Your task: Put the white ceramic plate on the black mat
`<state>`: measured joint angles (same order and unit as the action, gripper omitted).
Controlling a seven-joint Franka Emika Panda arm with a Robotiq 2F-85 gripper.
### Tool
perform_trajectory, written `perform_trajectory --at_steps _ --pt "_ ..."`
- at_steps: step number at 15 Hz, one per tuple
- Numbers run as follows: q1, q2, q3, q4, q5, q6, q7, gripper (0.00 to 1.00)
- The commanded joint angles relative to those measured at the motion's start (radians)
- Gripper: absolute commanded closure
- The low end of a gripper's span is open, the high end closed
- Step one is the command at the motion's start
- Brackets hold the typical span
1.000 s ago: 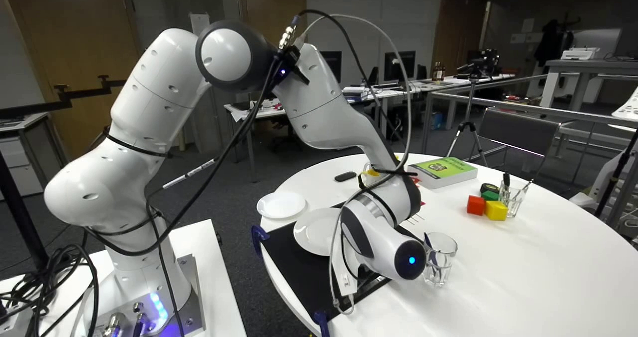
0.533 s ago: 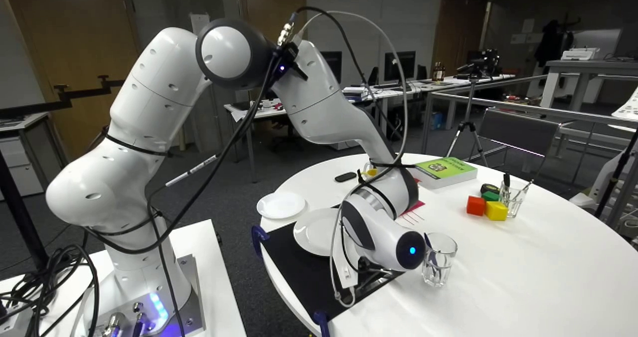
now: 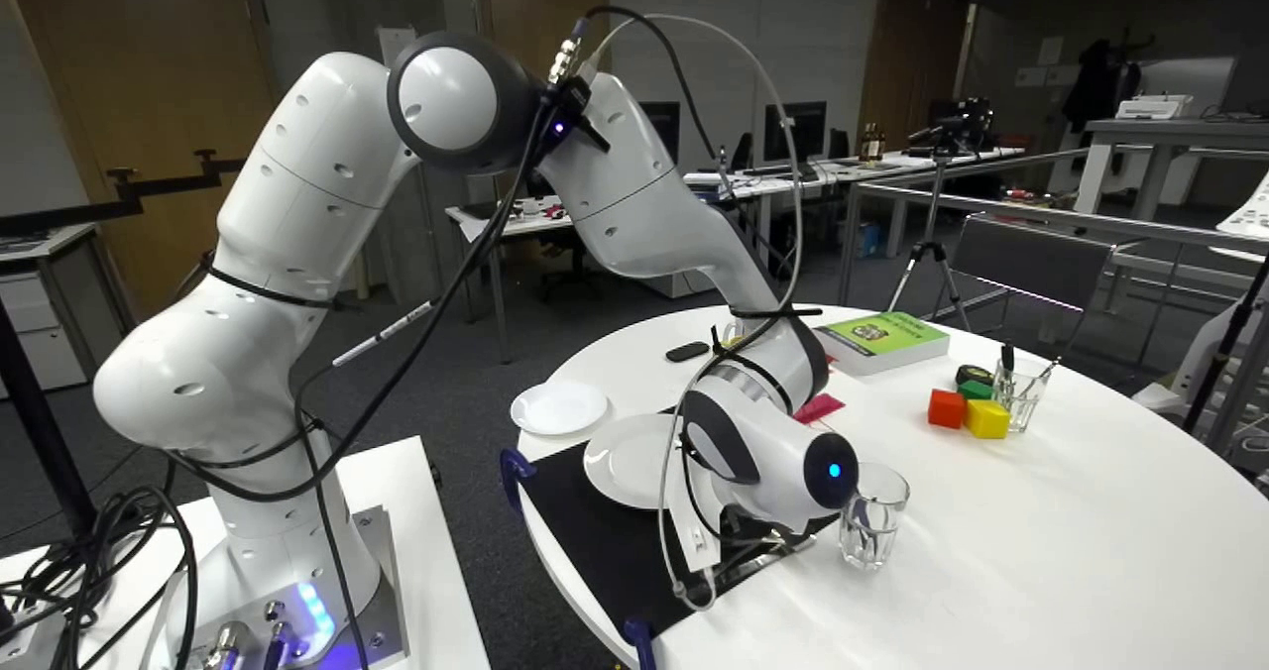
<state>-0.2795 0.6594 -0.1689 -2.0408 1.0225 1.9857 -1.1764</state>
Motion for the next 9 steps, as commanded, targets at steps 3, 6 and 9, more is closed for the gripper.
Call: perform_trajectory --at_steps 3,6,9 --pt "0.015 -0.066 -0.008 -0.044 -0.093 0.131 0.041 0.0" --pt "0.01 -0.109 0.003 -0.065 -0.115 0.176 0.034 0.0" --pt "0.011 -0.155 0.013 -0.086 -0.131 0.208 0.035 0.0"
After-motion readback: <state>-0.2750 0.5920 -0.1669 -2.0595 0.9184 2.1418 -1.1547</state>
